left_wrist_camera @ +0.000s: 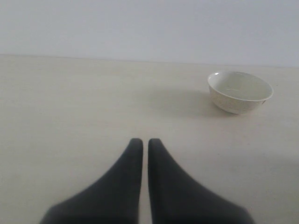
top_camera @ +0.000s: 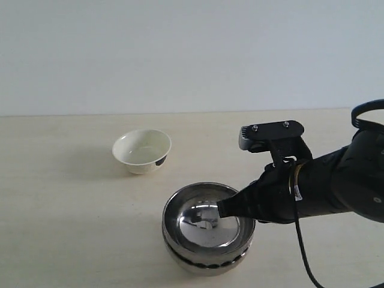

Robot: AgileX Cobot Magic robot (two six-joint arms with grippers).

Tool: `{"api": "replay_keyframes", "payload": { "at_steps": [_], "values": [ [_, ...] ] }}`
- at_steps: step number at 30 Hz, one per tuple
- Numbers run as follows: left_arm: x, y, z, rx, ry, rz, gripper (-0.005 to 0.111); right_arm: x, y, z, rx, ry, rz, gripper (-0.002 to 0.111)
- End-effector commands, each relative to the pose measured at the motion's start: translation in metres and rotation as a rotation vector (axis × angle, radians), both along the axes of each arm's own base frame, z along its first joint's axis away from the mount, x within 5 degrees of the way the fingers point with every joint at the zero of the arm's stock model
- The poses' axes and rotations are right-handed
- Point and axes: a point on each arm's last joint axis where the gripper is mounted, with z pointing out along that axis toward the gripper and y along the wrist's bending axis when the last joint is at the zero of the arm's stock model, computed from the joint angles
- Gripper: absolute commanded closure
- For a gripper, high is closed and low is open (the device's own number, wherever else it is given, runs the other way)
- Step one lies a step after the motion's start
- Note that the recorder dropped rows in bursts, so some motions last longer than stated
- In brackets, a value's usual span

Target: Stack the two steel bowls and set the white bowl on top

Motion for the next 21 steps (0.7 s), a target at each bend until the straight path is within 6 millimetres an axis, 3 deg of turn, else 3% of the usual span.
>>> {"api": "replay_keyframes", "payload": {
  "at_steps": [1,17,21],
  "values": [
    [0.0,0.0,0.0,-0.005,-0.007,-0.003,0.103,0.0,0.002,0.003,0.04,-0.039,0.021,0.108],
    [0.0,0.0,0.0,-0.005,-0.007,-0.003,0.103,0.001,0.005,0.005,0.073,-0.064,0.03,0.108],
    [0.0,0.0,0.0,-0.005,-0.007,-0.003,0.103,-0.004,0.014,0.006,0.085,-0.079,0.077,0.108]
  ]
}}
